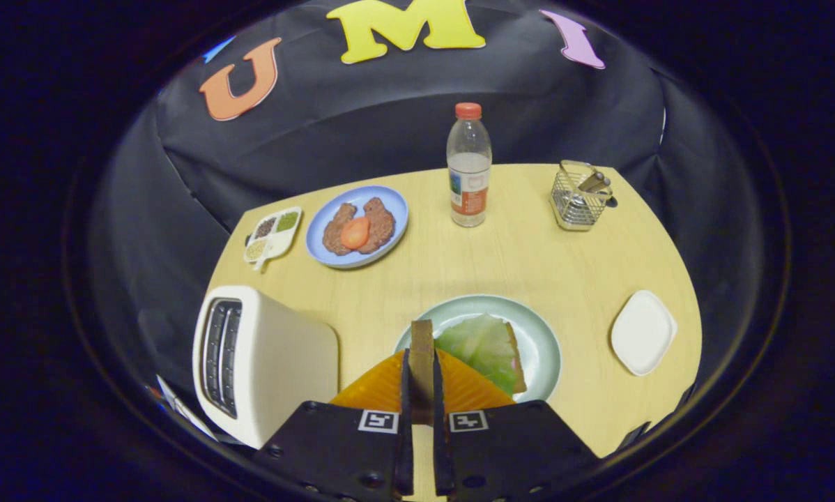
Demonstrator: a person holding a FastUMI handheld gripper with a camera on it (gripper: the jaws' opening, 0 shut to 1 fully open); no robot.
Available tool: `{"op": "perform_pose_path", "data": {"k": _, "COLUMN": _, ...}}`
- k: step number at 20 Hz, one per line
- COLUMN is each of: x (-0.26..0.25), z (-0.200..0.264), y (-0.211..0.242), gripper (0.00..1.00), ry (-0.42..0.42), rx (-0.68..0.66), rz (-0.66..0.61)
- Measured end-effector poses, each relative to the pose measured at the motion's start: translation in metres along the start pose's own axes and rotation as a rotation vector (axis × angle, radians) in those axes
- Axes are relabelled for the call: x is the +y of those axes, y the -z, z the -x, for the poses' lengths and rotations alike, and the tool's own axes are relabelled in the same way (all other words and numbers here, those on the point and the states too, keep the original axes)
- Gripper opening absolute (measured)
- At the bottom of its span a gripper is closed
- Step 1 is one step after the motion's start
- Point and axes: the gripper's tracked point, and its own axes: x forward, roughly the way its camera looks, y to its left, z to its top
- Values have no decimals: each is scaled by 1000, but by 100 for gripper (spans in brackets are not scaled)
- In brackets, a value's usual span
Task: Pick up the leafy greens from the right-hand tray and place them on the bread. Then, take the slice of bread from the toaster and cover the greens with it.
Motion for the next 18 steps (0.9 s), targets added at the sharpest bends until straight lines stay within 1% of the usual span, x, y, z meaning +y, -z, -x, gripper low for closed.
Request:
{"op": "perform_pose_path", "data": {"k": 4, "x": -11, "z": -6, "y": 1, "gripper": 12, "ry": 19, "rx": 11, "rz": 29}}
{"op": "perform_pose_path", "data": {"k": 6, "x": -18, "z": -9, "y": 2, "gripper": 15, "ry": 28, "rx": 9, "rz": 56}}
{"op": "perform_pose_path", "data": {"k": 9, "x": -32, "z": -14, "y": 8, "gripper": 15, "ry": 43, "rx": 6, "rz": 92}}
{"op": "perform_pose_path", "data": {"k": 10, "x": -36, "z": -15, "y": 8, "gripper": 15, "ry": 40, "rx": 4, "rz": 97}}
{"op": "perform_pose_path", "data": {"k": 11, "x": -40, "z": -19, "y": 11, "gripper": 21, "ry": 39, "rx": 9, "rz": 104}}
{"op": "perform_pose_path", "data": {"k": 15, "x": -57, "z": -29, "y": 15, "gripper": 21, "ry": 19, "rx": 28, "rz": 133}}
{"op": "perform_pose_path", "data": {"k": 17, "x": -64, "z": -33, "y": 17, "gripper": 27, "ry": -6, "rx": 41, "rz": 134}}
{"op": "perform_pose_path", "data": {"k": 18, "x": -66, "z": -36, "y": 18, "gripper": 27, "ry": -25, "rx": 50, "rz": 134}}
